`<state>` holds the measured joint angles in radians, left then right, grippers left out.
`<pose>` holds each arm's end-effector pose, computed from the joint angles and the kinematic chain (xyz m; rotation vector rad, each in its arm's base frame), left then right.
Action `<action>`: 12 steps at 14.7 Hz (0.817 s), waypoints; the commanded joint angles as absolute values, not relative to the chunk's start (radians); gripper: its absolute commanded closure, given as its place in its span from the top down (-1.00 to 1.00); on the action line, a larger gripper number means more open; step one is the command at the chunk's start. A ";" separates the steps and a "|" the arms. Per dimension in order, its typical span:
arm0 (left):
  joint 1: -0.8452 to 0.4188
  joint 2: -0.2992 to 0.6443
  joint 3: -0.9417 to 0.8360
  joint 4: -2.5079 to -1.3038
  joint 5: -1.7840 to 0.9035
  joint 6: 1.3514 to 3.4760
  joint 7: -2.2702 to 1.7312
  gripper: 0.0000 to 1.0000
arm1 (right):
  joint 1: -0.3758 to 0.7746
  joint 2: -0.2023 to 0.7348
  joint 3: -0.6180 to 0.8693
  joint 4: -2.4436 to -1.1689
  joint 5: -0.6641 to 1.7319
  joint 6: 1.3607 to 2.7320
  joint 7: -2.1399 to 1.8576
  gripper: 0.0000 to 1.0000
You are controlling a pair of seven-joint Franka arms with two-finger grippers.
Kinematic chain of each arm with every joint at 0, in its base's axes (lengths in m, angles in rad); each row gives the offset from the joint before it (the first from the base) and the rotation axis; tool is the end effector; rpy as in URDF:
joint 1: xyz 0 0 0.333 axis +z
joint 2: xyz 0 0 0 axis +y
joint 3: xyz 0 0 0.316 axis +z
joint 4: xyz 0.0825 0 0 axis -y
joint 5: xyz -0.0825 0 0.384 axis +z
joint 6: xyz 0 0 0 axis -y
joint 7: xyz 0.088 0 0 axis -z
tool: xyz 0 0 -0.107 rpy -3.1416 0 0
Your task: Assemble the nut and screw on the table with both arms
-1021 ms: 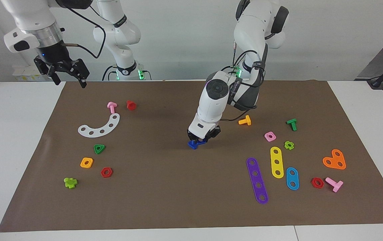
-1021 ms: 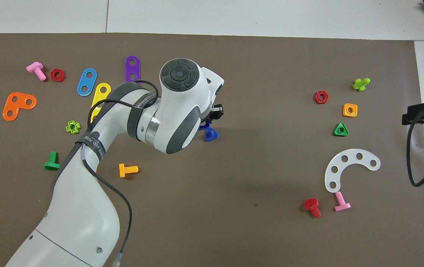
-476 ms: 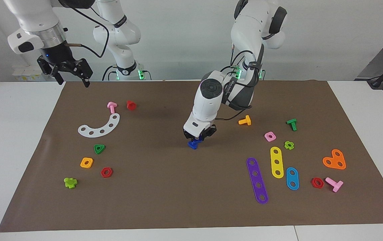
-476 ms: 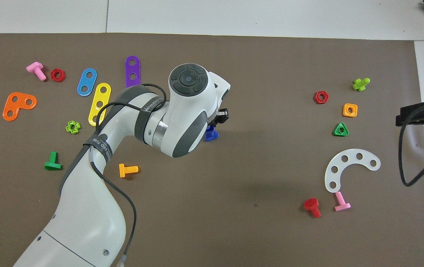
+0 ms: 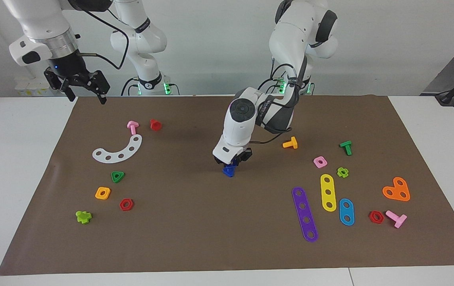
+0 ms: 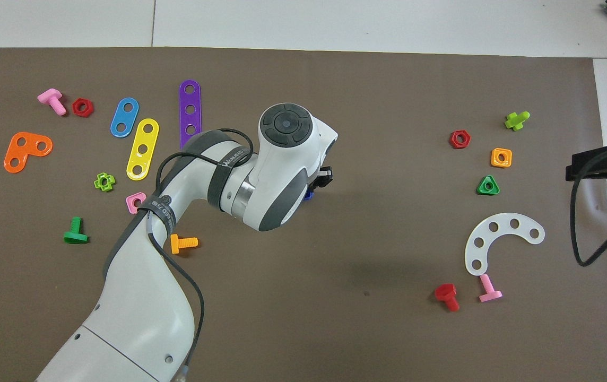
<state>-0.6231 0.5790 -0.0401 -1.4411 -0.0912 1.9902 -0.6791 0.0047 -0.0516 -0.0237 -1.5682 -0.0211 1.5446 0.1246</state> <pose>0.5580 -0.4367 0.3509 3.0736 0.0930 -0.1359 0.5359 -0.0129 0.6515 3.1148 -0.2253 0.0453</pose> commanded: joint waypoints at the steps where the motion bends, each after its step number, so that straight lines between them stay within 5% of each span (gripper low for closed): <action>1: -0.644 0.572 -0.023 -1.468 -0.078 2.005 -0.696 -1.00 | -0.011 -0.055 -0.020 -1.571 -0.003 1.540 0.089 1.00; 12: -0.646 0.572 -0.020 -1.514 -0.077 2.103 -0.715 -1.00 | -0.011 -0.055 -0.020 -1.572 -0.003 1.540 0.089 1.00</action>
